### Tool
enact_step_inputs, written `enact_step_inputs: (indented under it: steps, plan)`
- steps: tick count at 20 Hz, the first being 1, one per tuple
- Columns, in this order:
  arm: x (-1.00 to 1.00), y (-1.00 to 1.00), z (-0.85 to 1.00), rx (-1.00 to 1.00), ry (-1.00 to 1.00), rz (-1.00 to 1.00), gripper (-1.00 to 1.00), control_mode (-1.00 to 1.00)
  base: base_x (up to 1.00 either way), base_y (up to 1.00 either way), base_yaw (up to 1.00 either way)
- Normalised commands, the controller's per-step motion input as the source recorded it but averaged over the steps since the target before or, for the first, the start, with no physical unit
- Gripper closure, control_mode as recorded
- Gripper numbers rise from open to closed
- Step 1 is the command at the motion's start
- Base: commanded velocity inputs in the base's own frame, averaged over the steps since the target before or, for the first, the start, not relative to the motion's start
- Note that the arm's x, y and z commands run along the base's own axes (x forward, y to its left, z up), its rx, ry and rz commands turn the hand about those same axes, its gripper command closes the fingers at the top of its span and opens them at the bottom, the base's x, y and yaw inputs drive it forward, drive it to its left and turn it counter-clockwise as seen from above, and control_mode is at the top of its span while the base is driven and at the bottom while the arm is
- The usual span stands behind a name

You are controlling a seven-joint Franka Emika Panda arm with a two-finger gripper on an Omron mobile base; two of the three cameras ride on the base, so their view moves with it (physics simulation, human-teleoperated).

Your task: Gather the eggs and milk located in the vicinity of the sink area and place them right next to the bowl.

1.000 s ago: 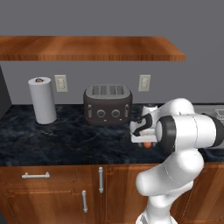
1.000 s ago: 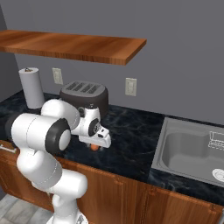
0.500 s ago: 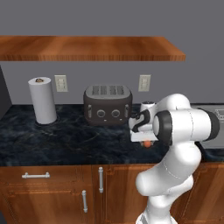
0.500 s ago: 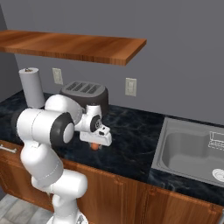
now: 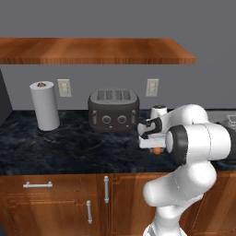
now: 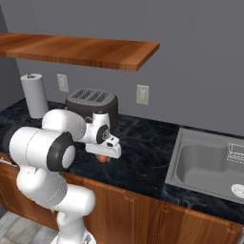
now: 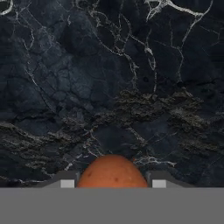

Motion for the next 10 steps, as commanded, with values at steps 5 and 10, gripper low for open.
enact_step_inputs:
  steps: [5, 10]
  plan:
    - [-0.46, 0.07, 0.52, 0.0, -0.27, 0.0, 1.0, -1.0, 0.0, 0.0, 0.0]
    - [-0.25, 0.04, 0.78, 0.0, -0.23, -0.03, 1.0, -1.0, 0.0, 0.0, 0.0]
